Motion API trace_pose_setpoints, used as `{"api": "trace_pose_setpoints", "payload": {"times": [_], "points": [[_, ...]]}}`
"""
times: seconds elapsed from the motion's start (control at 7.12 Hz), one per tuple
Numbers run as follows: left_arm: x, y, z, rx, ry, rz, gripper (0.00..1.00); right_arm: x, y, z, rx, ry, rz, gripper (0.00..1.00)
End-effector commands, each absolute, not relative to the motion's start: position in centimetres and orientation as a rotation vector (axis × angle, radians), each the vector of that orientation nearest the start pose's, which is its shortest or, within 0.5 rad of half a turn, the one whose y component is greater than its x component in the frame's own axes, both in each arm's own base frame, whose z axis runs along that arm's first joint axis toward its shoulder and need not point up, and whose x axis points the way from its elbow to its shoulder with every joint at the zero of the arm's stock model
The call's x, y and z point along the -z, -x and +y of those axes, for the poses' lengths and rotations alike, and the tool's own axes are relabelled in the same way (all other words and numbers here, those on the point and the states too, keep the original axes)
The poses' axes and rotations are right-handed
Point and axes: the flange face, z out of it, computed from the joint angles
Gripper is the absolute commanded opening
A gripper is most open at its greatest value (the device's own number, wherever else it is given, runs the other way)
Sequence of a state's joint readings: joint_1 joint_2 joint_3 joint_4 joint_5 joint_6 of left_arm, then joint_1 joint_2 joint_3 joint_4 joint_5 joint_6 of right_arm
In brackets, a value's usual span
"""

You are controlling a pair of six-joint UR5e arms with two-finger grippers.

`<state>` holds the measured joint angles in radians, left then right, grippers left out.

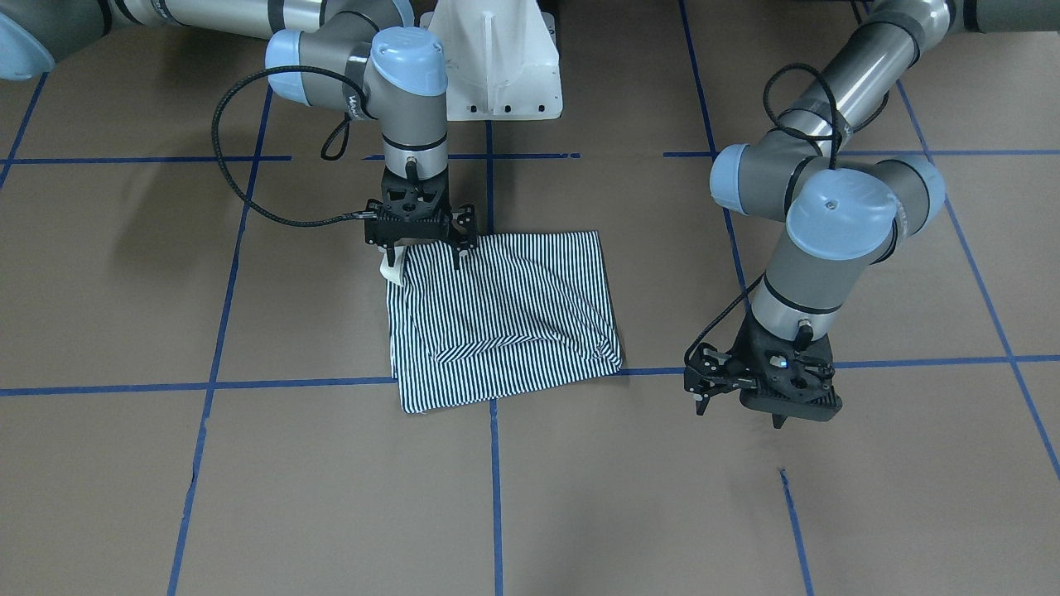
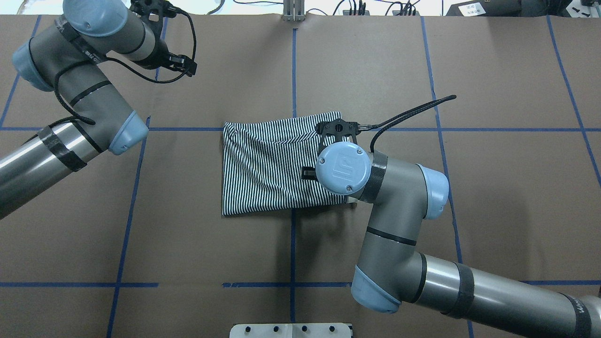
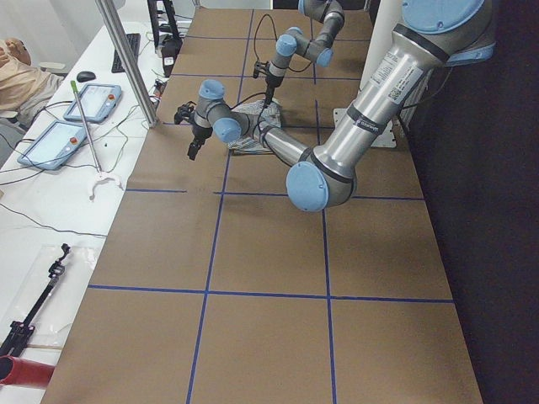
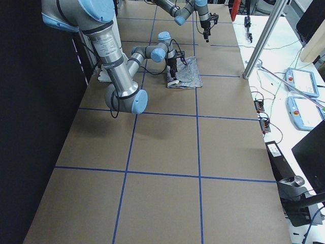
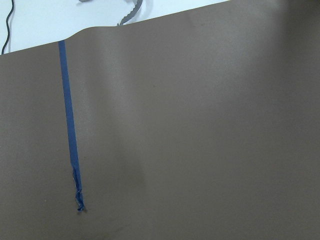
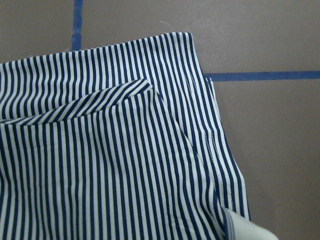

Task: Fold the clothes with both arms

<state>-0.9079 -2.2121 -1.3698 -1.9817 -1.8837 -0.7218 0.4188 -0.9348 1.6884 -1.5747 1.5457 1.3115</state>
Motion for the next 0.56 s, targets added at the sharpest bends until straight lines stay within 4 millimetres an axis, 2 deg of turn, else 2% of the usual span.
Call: {"api": "trace_pose_setpoints", "payload": {"times": [0.0, 0.42], "points": [[-32.5, -37.8, -65.1, -0.077, -0.461, 0.764, 1.00, -26.1, 57.8, -39.5, -0.144, -0.266, -0.668, 1.00], [-32.6, -37.7, -65.1, -0.076, -0.462, 0.763, 1.00, -27.7, 58.6, -39.9, -0.141, -0.289, -0.731, 1.00]]}}
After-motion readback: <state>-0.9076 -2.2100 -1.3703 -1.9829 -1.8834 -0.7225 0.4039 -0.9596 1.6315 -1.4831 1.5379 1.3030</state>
